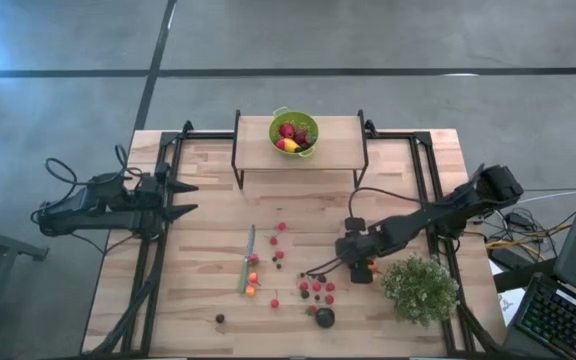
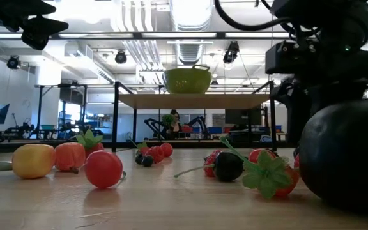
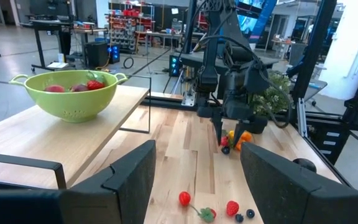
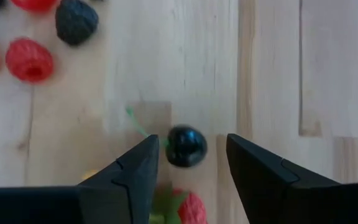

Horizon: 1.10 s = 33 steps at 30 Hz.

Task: Pick & Place Fruit
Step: Put the black cherry into the green colander on the shelf

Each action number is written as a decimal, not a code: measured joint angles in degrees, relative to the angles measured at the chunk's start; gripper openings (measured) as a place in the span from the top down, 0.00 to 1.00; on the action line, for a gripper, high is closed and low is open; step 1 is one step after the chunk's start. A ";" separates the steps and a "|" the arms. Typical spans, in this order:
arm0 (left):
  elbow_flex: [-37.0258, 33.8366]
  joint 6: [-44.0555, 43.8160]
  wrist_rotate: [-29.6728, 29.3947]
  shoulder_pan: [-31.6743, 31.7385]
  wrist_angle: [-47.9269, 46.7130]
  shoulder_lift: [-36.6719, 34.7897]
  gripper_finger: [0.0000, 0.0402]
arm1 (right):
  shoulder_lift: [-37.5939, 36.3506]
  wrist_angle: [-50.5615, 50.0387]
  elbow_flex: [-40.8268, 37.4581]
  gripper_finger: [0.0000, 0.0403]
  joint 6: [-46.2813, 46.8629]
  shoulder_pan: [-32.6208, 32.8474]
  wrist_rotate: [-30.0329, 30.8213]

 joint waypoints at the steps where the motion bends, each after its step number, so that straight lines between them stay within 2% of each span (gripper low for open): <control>1: 0.00 0.00 0.03 0.04 -0.04 0.00 0.40 | 0.45 0.60 0.09 0.52 -0.24 -0.02 0.00; 8: -0.02 0.00 0.02 0.02 -0.14 0.00 0.40 | 3.34 0.52 0.32 0.49 -0.32 -0.11 -0.02; 13: -0.02 0.00 0.02 0.01 -0.14 0.00 0.40 | 3.52 0.51 0.40 0.51 0.05 -0.11 -0.04; 24: 0.00 0.00 0.02 0.00 -0.15 0.00 0.40 | 2.98 -0.27 0.40 0.67 -0.03 -0.07 -0.33; 33: -0.02 0.00 0.02 0.01 -0.15 0.00 0.40 | 2.92 -0.16 0.40 0.89 -0.02 -0.07 -0.22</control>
